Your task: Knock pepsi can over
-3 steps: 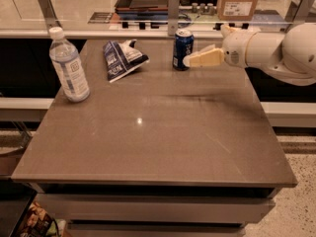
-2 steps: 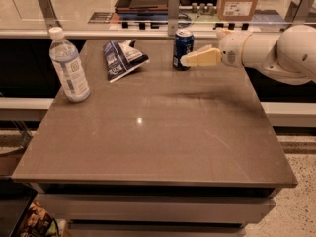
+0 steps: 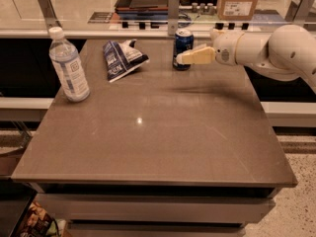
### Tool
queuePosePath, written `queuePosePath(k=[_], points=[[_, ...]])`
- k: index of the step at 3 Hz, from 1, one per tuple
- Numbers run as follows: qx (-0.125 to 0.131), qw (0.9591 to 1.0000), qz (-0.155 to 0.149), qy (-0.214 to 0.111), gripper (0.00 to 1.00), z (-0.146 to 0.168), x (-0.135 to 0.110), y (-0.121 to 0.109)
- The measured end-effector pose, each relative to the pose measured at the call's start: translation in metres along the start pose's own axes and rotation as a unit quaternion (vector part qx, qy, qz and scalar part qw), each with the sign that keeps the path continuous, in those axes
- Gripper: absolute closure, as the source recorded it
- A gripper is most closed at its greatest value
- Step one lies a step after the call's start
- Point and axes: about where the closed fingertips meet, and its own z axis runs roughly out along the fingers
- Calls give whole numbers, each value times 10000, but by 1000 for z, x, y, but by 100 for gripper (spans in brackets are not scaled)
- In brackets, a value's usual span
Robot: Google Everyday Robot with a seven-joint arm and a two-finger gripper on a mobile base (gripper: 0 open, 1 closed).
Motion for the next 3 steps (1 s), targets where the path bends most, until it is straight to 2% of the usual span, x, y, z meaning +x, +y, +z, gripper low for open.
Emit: queuePosePath(k=[3], points=[[-298, 9983, 228, -452, 0, 42, 13, -6]])
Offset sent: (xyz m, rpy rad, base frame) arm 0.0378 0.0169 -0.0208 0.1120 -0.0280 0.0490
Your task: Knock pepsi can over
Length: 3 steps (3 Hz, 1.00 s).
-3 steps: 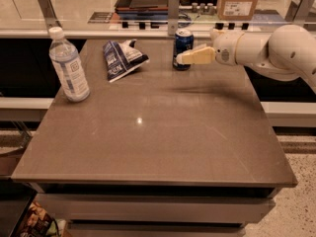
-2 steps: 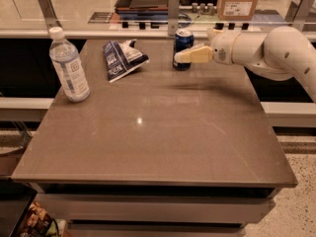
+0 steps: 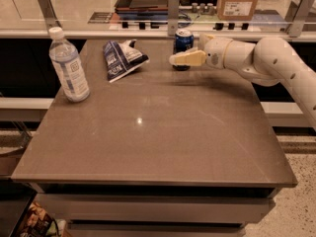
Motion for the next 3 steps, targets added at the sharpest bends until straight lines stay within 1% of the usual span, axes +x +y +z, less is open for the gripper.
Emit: queuePosePath(k=[1, 2, 3], points=[[-72, 9999, 70, -96, 0, 8, 4, 2], [-96, 9999, 71, -95, 19, 11, 4, 4], [-119, 9999, 72, -96, 41, 14, 4, 6]])
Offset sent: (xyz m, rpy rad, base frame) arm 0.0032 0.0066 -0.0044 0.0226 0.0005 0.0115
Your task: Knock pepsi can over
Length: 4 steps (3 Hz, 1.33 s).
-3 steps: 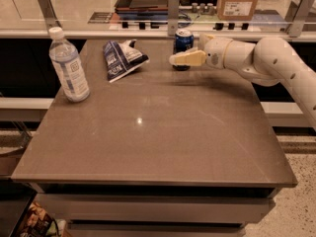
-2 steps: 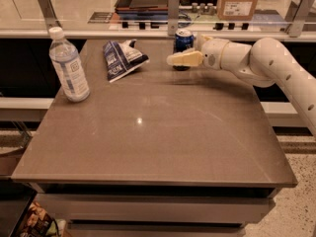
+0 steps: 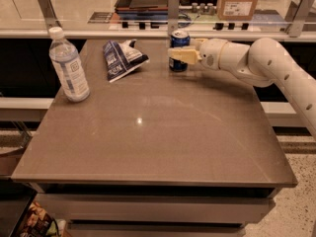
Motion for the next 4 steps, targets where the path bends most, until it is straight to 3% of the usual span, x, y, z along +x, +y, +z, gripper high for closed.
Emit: queuePosePath(k=[2, 3, 4], points=[[-47, 10000, 4, -2, 89, 5, 0, 4], [-67, 10000, 6, -2, 100, 8, 0, 6], [-102, 9999, -18, 67, 100, 10, -3, 6]])
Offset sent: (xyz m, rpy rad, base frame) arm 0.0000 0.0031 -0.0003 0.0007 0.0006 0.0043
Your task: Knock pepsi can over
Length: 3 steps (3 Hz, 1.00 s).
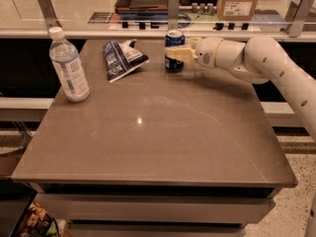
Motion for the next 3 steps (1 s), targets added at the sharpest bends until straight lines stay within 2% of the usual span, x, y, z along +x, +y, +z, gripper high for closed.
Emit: queuePosePath(k=[1, 2, 3], points=[[42, 9998, -56, 192, 100, -6, -10, -5], [192, 9987, -136, 443, 100, -24, -23, -9], [396, 9960, -225, 765, 100, -43, -32, -9]])
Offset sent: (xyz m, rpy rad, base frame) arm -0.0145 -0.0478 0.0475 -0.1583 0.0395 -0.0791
